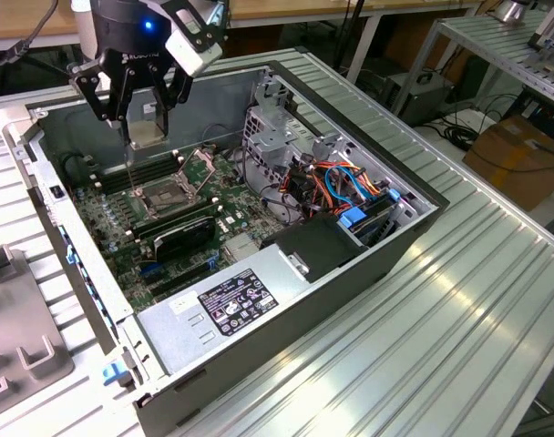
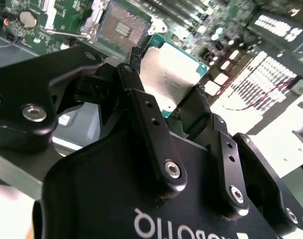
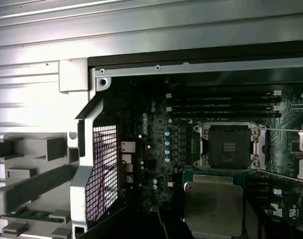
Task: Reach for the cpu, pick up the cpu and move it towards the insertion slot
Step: 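Pick up the cpu and move it towards the insertion slot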
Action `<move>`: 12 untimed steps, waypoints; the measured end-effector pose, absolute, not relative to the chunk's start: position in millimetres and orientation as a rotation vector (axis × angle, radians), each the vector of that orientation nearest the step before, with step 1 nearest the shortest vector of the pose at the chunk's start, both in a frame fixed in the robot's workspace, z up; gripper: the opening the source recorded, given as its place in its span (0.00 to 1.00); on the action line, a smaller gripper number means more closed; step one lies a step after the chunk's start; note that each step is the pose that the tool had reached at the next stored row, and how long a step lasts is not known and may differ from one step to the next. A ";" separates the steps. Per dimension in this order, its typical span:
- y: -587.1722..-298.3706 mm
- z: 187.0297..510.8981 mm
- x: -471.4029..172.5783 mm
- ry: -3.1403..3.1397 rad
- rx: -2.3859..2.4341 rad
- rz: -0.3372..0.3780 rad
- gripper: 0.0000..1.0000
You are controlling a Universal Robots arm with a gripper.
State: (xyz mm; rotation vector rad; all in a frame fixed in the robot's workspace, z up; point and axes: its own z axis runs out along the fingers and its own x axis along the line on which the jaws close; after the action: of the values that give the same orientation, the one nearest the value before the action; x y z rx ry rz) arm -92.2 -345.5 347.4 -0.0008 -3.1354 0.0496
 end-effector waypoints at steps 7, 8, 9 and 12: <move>-331.5 341.6 -83.1 -3.135 0.038 0.050 0.55; -330.0 340.8 -81.9 -3.135 0.039 0.050 0.55; -328.4 339.9 -80.6 -3.136 0.040 0.050 0.55; -324.8 337.4 -76.8 -3.136 0.044 0.050 0.55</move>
State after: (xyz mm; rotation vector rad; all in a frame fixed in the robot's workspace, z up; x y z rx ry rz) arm -76.8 -324.8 337.4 0.0443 -3.1356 0.0498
